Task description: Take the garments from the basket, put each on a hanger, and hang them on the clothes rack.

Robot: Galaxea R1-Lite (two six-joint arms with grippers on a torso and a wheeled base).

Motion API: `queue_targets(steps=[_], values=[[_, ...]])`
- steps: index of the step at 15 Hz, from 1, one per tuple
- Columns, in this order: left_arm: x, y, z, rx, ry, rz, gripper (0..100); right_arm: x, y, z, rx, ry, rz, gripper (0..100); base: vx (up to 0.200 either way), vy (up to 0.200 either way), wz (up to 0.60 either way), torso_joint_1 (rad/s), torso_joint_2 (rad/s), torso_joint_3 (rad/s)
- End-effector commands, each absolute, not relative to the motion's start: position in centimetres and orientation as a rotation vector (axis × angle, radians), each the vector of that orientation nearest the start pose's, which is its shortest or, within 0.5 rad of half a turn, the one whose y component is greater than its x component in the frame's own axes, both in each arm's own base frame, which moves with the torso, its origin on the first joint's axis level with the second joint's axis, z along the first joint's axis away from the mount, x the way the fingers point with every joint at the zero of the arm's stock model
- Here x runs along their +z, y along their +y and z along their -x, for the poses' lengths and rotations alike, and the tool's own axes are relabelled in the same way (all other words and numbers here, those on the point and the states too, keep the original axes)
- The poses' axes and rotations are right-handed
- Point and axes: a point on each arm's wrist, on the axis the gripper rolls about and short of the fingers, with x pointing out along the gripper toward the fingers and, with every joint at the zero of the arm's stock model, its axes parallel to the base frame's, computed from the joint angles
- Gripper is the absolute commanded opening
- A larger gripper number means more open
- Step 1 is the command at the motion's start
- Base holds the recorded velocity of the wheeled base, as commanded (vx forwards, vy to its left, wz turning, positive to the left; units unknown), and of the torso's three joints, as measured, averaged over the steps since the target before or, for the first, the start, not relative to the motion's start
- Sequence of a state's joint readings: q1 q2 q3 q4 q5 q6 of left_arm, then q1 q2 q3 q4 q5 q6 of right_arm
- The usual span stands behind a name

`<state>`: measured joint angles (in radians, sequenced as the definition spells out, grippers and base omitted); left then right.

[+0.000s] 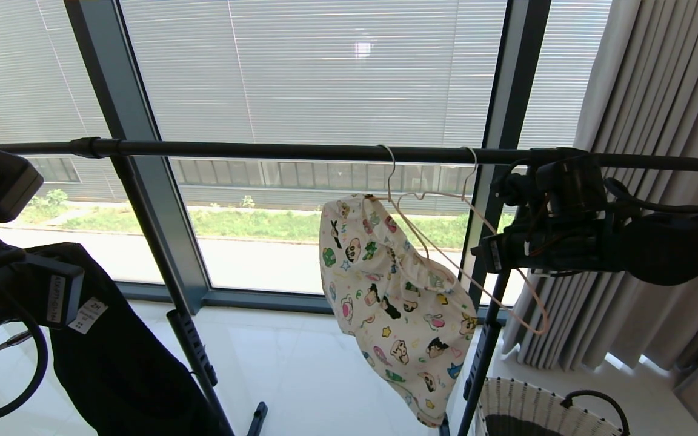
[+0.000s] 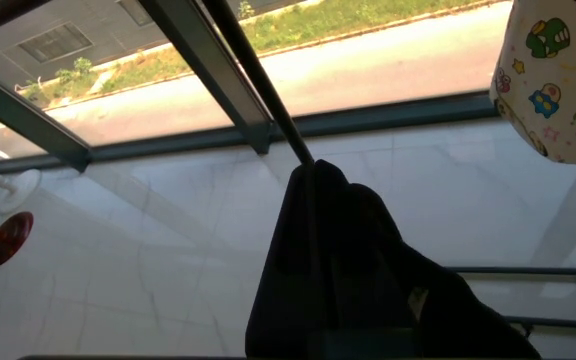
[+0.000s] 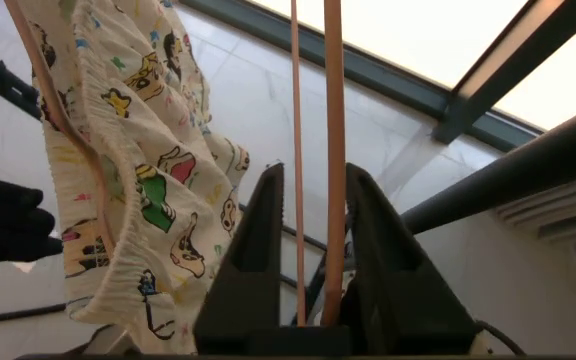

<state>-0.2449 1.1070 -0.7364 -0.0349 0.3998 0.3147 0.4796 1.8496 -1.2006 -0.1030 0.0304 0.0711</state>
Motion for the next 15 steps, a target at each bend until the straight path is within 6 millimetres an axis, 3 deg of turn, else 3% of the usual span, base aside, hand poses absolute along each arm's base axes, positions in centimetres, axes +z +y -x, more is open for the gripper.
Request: queue_targets(steps=[1, 7, 15], values=[[24.2, -2.8, -14.9, 0.102, 0.341, -0.418, 0, 18.8, 16.5, -31.6, 0.478, 0.56, 0.057, 0, 0.0, 0.0, 0.0, 0.0, 0.0, 0.0], [24.2, -2.8, -14.9, 0.104, 0.342, -0.418, 0, 18.9, 16.5, -31.7, 0.436, 0.546, 0.061, 0, 0.0, 0.0, 0.0, 0.0, 0.0, 0.0], [24.5, -2.7, -14.4, 0.107, 0.323, -0.41, 0, 23.3, 15.7, -30.1, 0.396, 0.357, -0.001, 0, 0.0, 0.0, 0.0, 0.0, 0.0, 0.0]])
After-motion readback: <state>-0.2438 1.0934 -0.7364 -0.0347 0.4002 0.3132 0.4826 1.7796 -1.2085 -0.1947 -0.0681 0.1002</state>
